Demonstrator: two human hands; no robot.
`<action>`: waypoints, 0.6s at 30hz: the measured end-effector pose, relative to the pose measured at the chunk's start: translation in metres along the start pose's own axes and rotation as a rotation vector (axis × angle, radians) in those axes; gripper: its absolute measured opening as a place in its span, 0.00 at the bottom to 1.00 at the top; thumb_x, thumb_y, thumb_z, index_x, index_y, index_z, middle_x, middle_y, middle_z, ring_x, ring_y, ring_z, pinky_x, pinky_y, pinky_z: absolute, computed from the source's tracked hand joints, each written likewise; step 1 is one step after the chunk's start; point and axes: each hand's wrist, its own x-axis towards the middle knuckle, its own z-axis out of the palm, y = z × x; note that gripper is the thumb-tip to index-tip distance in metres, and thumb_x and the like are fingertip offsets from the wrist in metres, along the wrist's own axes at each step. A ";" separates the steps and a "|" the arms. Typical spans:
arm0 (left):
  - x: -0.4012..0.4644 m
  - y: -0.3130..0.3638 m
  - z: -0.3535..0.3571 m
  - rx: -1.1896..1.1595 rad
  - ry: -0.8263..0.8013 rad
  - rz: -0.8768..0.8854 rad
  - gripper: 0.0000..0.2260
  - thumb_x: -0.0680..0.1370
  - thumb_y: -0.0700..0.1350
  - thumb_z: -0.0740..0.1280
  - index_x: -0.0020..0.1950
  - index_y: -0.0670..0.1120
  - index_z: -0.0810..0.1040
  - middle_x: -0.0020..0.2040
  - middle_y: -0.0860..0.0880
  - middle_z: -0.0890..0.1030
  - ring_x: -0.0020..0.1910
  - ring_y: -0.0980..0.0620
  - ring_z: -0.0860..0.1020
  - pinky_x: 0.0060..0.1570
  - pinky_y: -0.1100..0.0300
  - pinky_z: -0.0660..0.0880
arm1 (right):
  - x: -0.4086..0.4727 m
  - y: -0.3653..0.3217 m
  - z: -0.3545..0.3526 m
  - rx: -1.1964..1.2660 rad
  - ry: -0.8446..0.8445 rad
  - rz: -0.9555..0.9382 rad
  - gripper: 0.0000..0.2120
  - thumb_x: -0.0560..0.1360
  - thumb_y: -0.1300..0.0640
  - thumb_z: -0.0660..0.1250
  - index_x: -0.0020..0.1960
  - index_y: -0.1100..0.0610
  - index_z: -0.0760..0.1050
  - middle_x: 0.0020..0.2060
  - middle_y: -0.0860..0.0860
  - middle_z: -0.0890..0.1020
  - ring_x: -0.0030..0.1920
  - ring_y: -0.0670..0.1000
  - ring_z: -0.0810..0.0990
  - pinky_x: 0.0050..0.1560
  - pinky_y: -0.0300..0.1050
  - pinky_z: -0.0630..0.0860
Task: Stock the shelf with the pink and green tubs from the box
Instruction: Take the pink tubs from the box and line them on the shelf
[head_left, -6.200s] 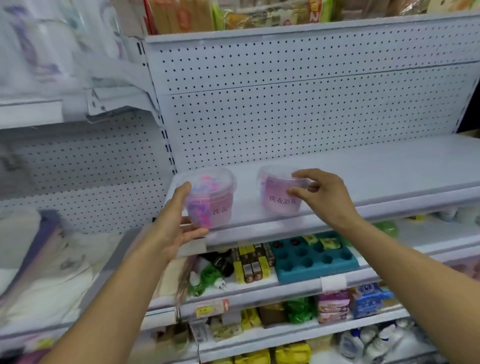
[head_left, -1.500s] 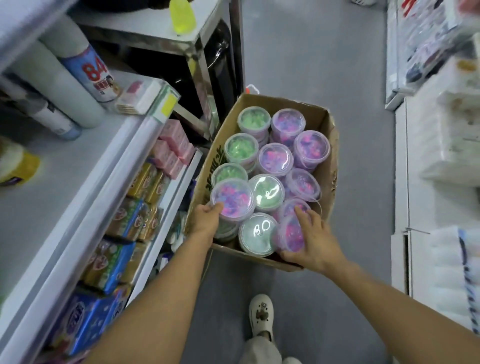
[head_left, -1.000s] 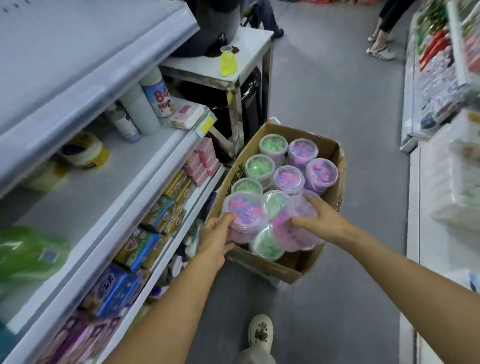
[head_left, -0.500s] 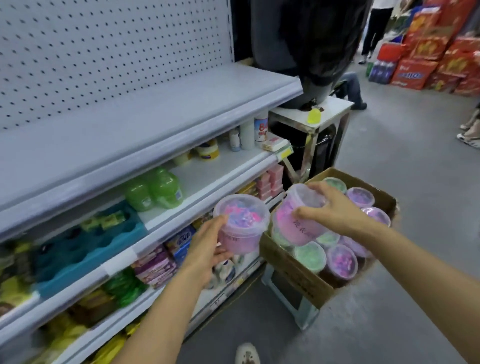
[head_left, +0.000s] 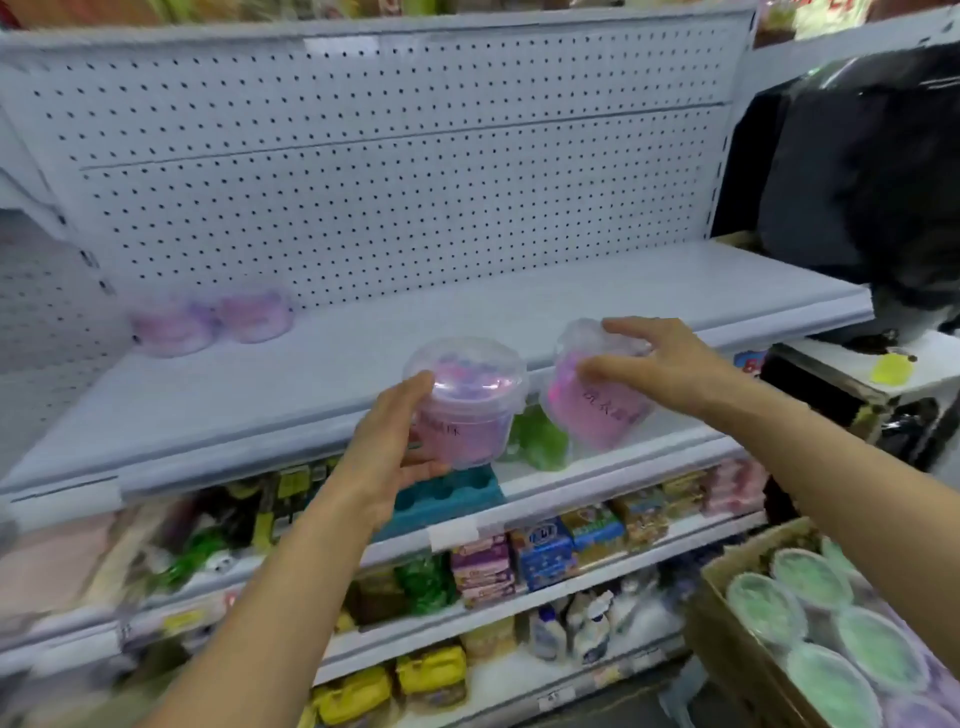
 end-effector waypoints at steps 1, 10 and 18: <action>0.004 0.008 -0.014 0.009 0.018 0.012 0.14 0.78 0.60 0.62 0.59 0.54 0.74 0.57 0.44 0.77 0.53 0.44 0.79 0.49 0.51 0.80 | 0.012 -0.011 0.009 0.003 -0.007 -0.013 0.33 0.67 0.43 0.74 0.69 0.50 0.70 0.60 0.47 0.73 0.55 0.49 0.74 0.50 0.43 0.72; 0.061 0.038 -0.139 -0.007 0.215 0.064 0.18 0.76 0.61 0.63 0.62 0.55 0.72 0.60 0.41 0.74 0.54 0.41 0.79 0.48 0.51 0.80 | 0.111 -0.094 0.121 -0.163 -0.083 -0.130 0.43 0.59 0.34 0.72 0.71 0.47 0.67 0.69 0.47 0.69 0.66 0.52 0.70 0.65 0.52 0.68; 0.110 0.046 -0.222 -0.053 0.321 0.028 0.18 0.75 0.62 0.64 0.61 0.56 0.73 0.61 0.41 0.73 0.56 0.39 0.79 0.49 0.51 0.81 | 0.179 -0.131 0.229 -0.345 -0.080 -0.209 0.35 0.61 0.35 0.73 0.64 0.47 0.70 0.64 0.46 0.70 0.63 0.54 0.70 0.63 0.52 0.67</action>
